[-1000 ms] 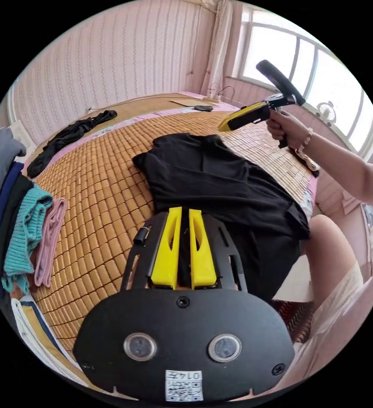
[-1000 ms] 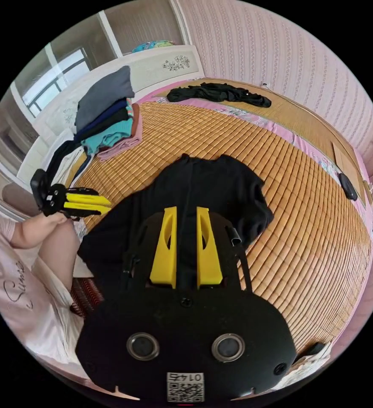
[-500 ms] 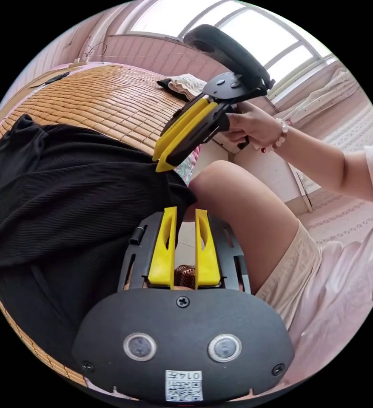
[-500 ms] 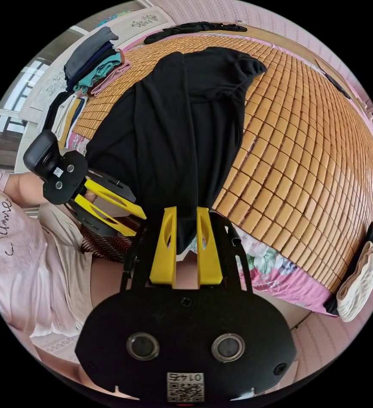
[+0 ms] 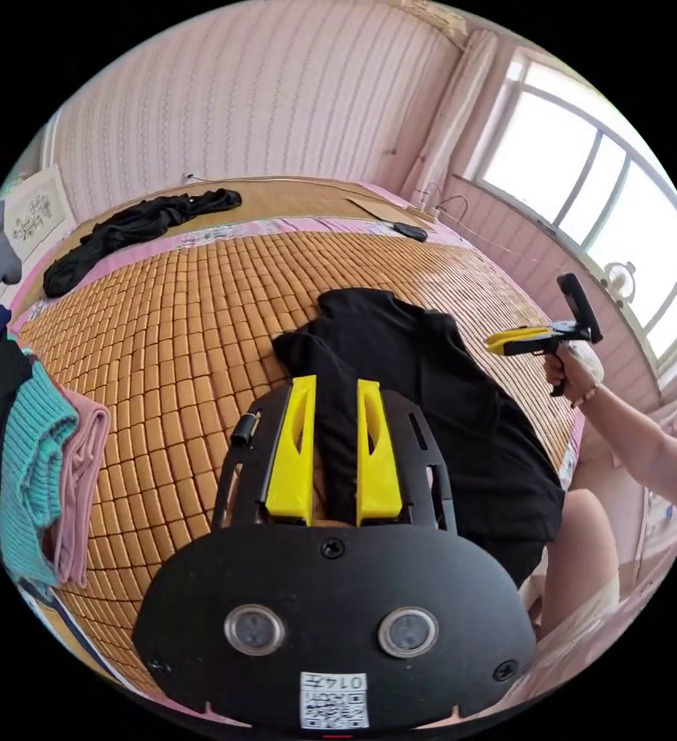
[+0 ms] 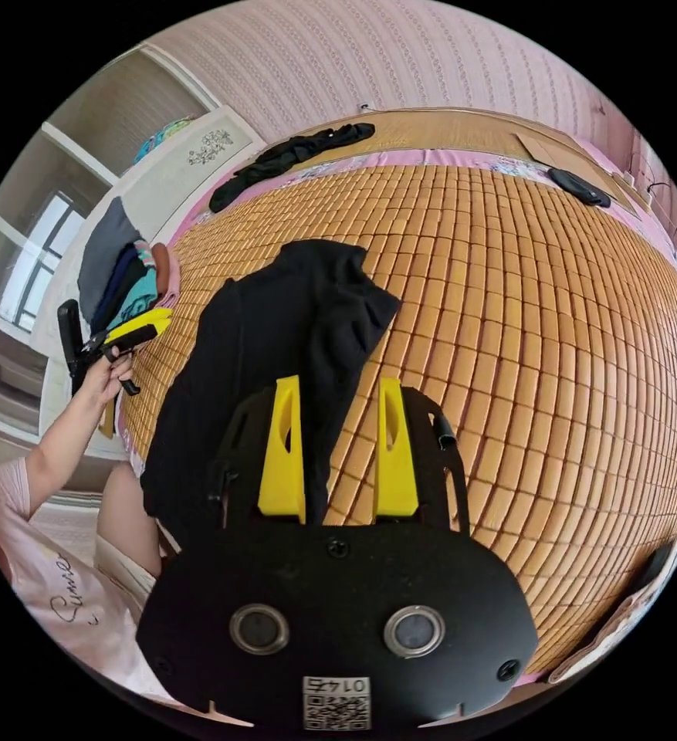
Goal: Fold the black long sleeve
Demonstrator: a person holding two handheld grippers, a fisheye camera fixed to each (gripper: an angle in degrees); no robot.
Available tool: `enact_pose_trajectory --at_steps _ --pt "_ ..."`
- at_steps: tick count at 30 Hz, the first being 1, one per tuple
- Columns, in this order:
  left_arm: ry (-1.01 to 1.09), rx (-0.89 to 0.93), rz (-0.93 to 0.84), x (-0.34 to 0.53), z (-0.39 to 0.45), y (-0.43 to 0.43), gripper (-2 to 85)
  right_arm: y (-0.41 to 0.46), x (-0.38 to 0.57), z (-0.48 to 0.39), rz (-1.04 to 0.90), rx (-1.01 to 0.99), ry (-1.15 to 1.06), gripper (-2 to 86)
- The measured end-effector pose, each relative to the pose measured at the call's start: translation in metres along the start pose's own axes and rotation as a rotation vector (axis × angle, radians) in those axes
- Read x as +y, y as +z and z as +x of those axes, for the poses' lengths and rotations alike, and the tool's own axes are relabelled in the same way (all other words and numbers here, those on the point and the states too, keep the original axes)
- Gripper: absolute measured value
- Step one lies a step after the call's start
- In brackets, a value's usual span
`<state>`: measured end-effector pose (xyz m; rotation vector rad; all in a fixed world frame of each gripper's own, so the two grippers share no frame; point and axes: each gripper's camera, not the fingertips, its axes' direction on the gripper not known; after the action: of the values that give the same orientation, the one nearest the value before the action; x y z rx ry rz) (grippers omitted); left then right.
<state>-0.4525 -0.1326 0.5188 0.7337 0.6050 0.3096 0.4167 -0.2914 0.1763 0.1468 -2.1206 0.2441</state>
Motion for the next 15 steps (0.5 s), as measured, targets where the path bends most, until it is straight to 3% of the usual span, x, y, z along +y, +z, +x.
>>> enact_pose_trajectory --at_steps 2,4,6,9,12,15 --pt "-0.021 -0.037 -0.013 -0.021 -0.016 0.024 12.0 0.009 -0.027 0.005 0.019 0.01 0.052 17.7" --pt "-0.106 -0.011 -0.134 -0.04 -0.04 0.071 12.9 0.021 -0.045 0.007 0.003 0.026 0.087 17.4" --pt "-0.137 0.068 -0.224 -0.047 -0.055 0.099 10.2 0.033 -0.056 0.013 -0.04 0.057 0.141 12.4" --pt "-0.146 0.178 -0.178 -0.06 -0.073 0.094 3.7 0.025 -0.063 0.015 -0.074 0.139 0.076 3.0" --pt "-0.178 0.186 -0.124 -0.08 -0.092 0.075 2.4 -0.018 -0.069 0.033 0.052 -0.07 0.088 1.6" --pt "-0.14 0.125 -0.088 -0.103 -0.089 0.052 2.0 -0.047 -0.078 0.037 0.092 -0.061 0.097 1.1"
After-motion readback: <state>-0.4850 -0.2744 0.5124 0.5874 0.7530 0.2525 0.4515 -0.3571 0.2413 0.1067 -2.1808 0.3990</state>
